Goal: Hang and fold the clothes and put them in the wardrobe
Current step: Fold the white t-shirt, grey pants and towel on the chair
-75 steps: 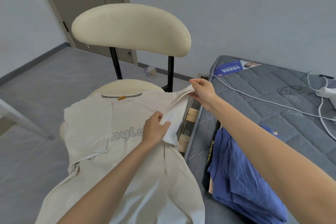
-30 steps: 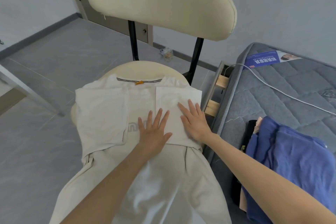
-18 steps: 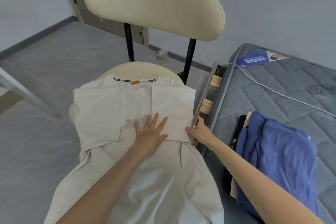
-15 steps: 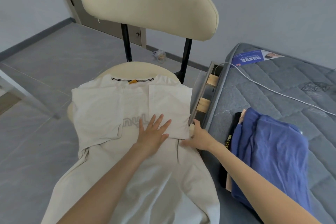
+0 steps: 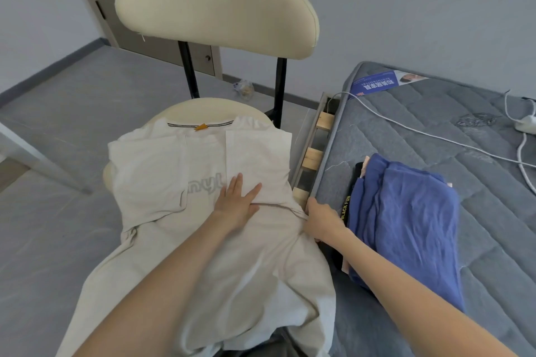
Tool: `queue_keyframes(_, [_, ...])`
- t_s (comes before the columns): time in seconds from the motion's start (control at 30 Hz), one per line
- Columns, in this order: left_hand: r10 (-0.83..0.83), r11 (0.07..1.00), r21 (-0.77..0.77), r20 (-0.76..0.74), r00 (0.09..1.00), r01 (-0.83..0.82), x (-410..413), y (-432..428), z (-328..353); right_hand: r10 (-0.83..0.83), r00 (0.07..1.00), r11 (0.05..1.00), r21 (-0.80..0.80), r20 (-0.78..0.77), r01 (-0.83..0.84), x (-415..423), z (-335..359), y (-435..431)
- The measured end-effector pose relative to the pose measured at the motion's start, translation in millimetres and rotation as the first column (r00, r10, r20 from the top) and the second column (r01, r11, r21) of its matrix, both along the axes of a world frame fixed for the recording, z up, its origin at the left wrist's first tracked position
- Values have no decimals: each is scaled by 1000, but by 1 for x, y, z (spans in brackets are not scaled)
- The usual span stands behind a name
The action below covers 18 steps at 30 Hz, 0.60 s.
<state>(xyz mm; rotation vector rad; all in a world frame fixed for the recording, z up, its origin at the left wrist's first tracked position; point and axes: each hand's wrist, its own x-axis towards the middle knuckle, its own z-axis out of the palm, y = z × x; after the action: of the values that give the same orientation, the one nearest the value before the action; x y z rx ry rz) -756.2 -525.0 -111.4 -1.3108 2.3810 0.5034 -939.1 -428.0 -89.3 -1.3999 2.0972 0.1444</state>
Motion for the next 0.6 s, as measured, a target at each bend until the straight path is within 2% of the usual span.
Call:
queue_keyframes(0.13, [-3,996,85,-32,999,6,2,-1,13,62,994,998,-11,-93,-63,3,8,-5])
queue_keyframes(0.23, [-9,1000,21,-134,991,11,13,-7,23,69,997,995,-72,-16,-70,4,14,-13])
queue_keyframes(0.4, [92,990,-81,-281,955,-119,43,-28,40,64,995,961,-275,80,-39,17,20,-41])
queue_keyframes(0.6, [247,950,-108,-316,916,-293,97,-69,36,108,980,922,-386,168,-36,34,17,-107])
